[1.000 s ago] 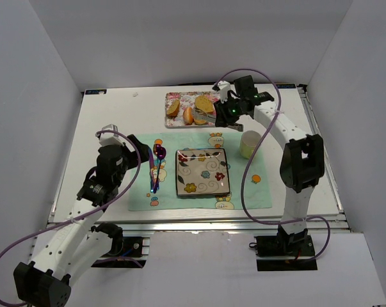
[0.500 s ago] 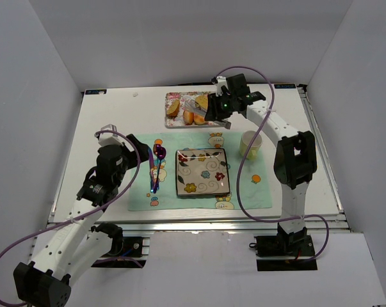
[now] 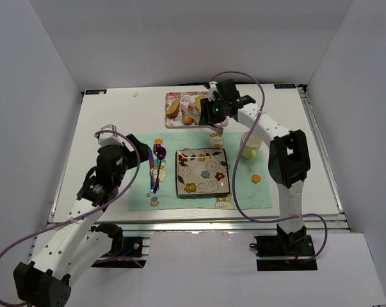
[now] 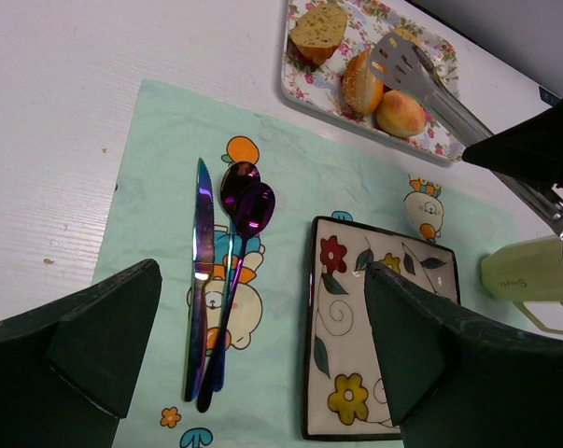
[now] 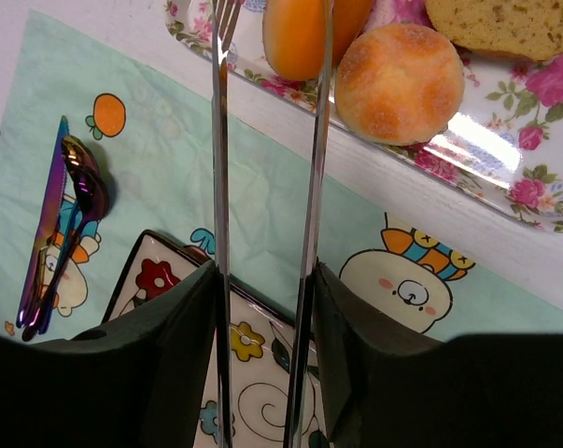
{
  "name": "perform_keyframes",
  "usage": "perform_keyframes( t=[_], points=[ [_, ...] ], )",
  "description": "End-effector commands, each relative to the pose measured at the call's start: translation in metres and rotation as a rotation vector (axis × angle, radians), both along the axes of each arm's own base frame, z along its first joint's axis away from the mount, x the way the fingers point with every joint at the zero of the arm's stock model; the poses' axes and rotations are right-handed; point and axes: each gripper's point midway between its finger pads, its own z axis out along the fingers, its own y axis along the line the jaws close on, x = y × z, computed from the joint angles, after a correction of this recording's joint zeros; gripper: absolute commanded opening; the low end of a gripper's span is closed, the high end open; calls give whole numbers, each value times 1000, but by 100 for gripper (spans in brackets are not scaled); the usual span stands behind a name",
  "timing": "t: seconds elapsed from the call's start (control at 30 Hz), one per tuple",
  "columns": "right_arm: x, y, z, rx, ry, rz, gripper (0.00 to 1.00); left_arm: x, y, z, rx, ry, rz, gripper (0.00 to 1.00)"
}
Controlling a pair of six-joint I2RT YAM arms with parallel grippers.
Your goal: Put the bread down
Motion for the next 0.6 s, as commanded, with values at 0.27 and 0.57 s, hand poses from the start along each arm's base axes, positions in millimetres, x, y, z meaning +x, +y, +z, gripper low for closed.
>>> perform_keyframes(
  t=[0.27, 0.57],
  points=[
    [18, 3, 22, -44, -128, -63, 49, 1, 4, 16, -16, -39, 24, 98],
    [1, 17, 13, -55, -101, -32, 50, -1, 6, 18, -14, -47, 28, 98]
  ],
)
